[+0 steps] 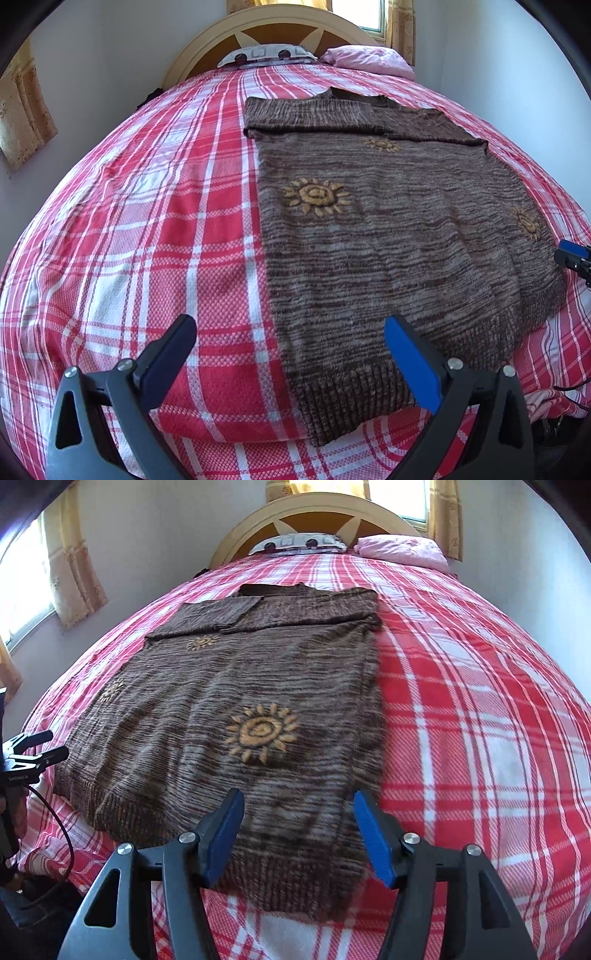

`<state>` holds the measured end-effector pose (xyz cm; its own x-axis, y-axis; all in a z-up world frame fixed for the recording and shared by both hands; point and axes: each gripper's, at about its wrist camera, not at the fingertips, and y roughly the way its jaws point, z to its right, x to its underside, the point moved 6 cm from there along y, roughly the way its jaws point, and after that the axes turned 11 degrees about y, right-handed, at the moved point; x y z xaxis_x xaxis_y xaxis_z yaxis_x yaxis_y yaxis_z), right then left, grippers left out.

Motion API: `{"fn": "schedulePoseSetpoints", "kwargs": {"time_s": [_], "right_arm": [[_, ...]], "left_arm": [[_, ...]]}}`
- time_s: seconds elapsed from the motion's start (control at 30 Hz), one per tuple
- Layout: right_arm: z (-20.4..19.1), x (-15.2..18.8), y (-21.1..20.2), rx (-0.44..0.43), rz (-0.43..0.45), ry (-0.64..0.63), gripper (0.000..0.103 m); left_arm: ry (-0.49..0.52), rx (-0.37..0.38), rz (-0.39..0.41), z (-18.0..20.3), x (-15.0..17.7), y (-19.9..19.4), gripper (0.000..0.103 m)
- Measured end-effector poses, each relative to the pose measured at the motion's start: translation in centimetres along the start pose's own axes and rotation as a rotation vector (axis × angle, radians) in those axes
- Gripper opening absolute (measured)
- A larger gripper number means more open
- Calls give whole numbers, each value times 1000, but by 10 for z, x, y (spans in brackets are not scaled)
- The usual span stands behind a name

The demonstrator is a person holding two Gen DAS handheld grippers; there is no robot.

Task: Fold small clothes
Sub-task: 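Move both open grippers to the ribbed hem of the brown sweater, then close both grippers on the ribbed hem of the sweater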

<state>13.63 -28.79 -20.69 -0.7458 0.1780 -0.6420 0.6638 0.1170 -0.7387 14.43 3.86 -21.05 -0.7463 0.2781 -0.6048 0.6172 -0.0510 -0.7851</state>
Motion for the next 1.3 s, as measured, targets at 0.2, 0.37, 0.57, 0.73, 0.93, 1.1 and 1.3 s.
{"fn": "schedulePoseSetpoints", "kwargs": {"time_s": [0.2, 0.37, 0.57, 0.73, 0.93, 1.1, 1.3], "right_arm": [[17, 7, -3, 7, -15, 37, 63], [26, 18, -2, -9, -38, 62, 63], [29, 23, -7, -33, -39, 81, 63], [30, 27, -9, -54, -46, 88, 63], [30, 28, -9, -68, -51, 96, 62], [31, 33, -10, -65, -67, 95, 52], [31, 42, -9, -93, -98, 106, 43]], "left_arm": [[-31, 26, -2, -7, 17, -3, 103], [-85, 77, 7, -3, 28, -5, 102], [-111, 98, 13, 6, 32, -10, 92], [-129, 125, 1, 12, 36, -12, 81], [-99, 106, 2, 19, 37, -11, 71], [-122, 102, 5, 16, 38, -12, 63], [-100, 85, 6, 20, 39, -10, 69]]}}
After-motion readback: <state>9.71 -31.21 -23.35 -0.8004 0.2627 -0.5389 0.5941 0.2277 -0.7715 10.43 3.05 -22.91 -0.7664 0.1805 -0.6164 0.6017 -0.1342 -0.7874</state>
